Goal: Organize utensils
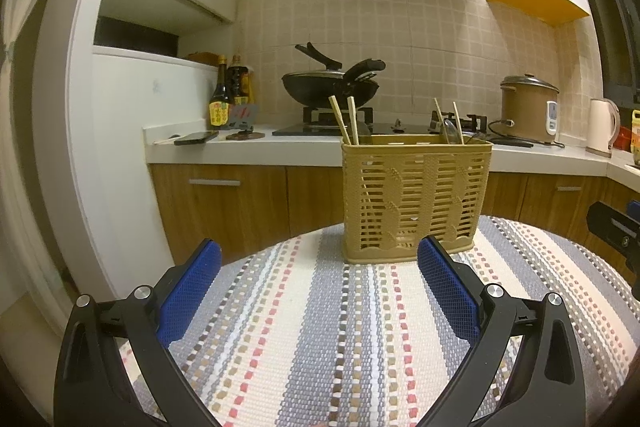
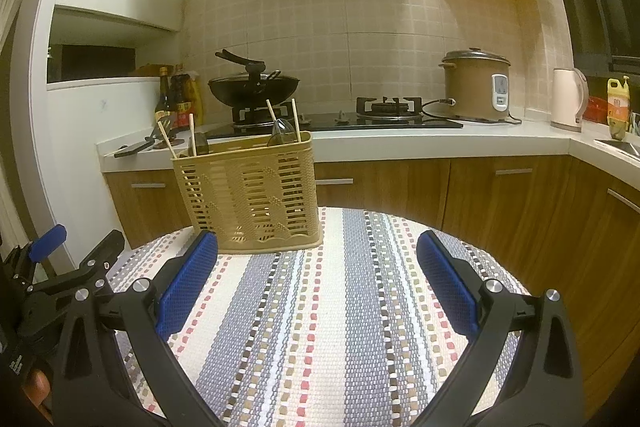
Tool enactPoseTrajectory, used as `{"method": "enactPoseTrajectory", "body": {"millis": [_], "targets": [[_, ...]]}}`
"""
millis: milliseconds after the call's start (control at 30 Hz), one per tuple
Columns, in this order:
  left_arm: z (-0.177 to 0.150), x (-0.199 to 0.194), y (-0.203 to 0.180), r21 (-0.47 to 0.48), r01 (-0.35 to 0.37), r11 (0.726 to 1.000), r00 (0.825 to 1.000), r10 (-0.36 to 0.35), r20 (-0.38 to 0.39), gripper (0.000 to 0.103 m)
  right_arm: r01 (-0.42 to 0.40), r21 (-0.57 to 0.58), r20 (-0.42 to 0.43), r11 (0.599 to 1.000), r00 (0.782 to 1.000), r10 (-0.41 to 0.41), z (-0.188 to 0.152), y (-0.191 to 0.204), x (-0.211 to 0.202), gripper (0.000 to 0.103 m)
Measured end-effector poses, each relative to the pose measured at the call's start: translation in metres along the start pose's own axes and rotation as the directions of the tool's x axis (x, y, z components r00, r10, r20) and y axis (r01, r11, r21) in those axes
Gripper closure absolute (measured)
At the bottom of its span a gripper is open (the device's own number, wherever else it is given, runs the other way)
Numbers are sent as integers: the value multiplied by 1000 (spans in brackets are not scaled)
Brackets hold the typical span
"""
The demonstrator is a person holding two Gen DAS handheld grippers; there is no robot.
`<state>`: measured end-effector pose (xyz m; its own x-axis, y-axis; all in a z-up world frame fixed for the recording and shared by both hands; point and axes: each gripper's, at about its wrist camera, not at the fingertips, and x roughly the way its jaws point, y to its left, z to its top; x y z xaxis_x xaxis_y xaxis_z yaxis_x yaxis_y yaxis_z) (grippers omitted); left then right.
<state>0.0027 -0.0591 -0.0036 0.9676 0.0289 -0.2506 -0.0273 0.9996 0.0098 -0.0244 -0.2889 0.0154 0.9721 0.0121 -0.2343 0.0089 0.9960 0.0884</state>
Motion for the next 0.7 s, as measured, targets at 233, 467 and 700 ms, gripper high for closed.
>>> {"method": "enactPoseTrajectory", "body": {"millis": [233,467,700], "targets": [[0,1,0,4,1,1000,1000,-1,1,8,3,-3,0,1000,1000,-3,0,0,0,8],[0,1,1,2,3,1000,1000,-3,-1,8,2,-2,-2,1000,1000,-2,0,0,0,8],[0,0,-1,6,1,1000,1000,-1,-1,8,1,-2,-5,1000,1000,-1,0,0,0,8]]}}
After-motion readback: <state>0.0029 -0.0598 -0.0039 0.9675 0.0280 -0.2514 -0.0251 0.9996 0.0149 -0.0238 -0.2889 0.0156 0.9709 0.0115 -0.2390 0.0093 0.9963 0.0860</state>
